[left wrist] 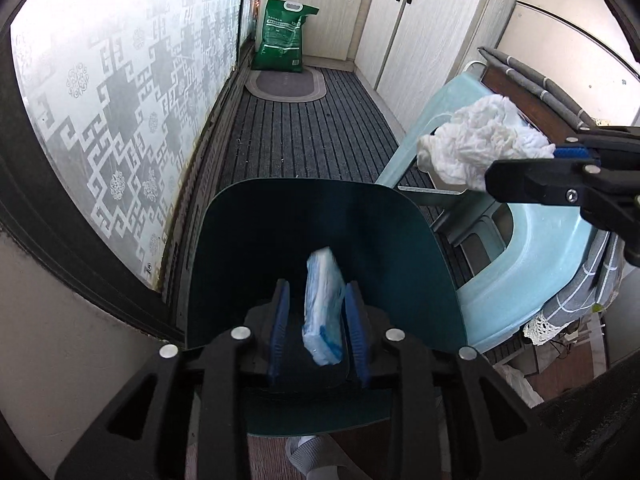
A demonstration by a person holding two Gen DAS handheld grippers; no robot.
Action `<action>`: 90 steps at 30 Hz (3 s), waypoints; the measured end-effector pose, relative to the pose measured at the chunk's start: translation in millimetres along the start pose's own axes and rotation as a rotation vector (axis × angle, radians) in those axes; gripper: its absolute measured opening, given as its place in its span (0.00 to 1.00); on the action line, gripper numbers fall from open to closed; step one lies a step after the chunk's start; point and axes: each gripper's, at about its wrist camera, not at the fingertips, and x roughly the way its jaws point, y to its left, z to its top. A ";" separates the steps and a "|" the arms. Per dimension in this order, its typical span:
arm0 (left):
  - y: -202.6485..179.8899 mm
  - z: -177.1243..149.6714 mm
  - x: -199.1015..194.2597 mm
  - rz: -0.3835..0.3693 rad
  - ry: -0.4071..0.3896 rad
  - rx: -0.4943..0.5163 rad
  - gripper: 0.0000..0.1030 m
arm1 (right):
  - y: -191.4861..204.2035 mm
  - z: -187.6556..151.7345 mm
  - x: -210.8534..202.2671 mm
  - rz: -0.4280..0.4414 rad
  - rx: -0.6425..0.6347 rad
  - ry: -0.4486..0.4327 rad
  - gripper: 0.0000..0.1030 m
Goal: Collect trash
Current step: 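Carry the tissue pack to the teal bin with the left tool while the right tool drops crumpled tissue in, then return both tools from the bin to the table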
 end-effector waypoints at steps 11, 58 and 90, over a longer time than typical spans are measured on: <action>5.3 3.3 -16.1 0.010 -0.051 -0.012 0.24 | 11.3 -1.9 26.2 0.010 -0.023 0.075 0.12; -52.0 53.7 -135.1 -0.199 -0.603 0.018 0.28 | -53.4 -42.0 -126.0 -0.060 0.016 -0.377 0.46; -226.0 80.6 -30.6 -0.085 -0.269 0.346 0.51 | -174.0 -170.4 -182.9 -0.187 0.252 -0.366 0.39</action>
